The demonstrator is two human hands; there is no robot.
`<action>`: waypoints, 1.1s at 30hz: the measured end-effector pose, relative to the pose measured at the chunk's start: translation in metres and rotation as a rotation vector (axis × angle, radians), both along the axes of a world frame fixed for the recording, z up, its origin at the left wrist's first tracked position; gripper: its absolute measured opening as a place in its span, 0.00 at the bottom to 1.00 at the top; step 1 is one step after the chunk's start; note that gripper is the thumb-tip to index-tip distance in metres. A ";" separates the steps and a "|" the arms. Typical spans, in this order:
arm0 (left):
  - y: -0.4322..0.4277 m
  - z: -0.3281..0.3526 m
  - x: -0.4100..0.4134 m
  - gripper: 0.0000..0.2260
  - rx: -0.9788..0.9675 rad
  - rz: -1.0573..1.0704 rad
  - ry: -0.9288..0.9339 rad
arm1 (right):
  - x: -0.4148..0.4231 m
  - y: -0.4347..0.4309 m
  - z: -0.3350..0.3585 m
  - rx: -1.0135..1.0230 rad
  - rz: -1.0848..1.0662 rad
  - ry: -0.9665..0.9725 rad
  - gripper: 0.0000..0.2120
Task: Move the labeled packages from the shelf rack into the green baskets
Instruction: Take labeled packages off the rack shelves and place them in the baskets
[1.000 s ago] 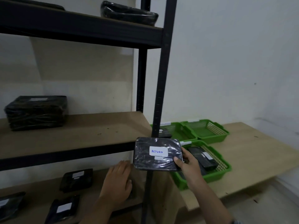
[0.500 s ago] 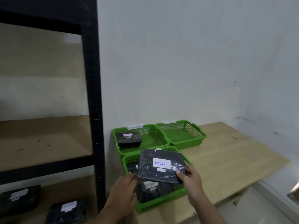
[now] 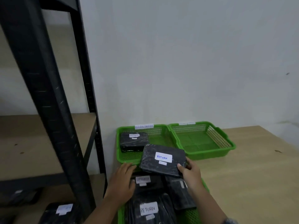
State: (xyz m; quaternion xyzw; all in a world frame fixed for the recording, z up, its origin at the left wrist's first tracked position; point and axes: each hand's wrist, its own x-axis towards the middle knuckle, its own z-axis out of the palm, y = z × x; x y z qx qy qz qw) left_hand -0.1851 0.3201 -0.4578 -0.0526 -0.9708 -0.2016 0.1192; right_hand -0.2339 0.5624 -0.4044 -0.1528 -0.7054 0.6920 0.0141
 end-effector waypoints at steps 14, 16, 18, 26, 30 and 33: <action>-0.048 -0.029 -0.093 0.25 0.101 0.331 -0.086 | -0.138 -0.081 -0.037 0.253 0.261 -0.179 0.26; -0.050 -0.033 -0.094 0.26 0.097 0.335 -0.103 | -0.146 -0.088 -0.043 0.278 0.293 -0.203 0.25; -0.051 -0.033 -0.095 0.26 0.093 0.314 -0.118 | -0.152 -0.093 -0.045 0.307 0.322 -0.218 0.24; -0.053 -0.042 -0.100 0.24 0.128 0.297 -0.134 | -0.169 -0.105 -0.060 0.552 0.490 -0.269 0.20; -0.053 -0.041 -0.099 0.25 0.106 0.300 -0.139 | -0.173 -0.109 -0.069 0.734 0.509 -0.259 0.19; -0.051 -0.041 -0.100 0.26 0.094 0.299 -0.141 | -0.173 -0.111 -0.071 0.833 0.511 -0.244 0.18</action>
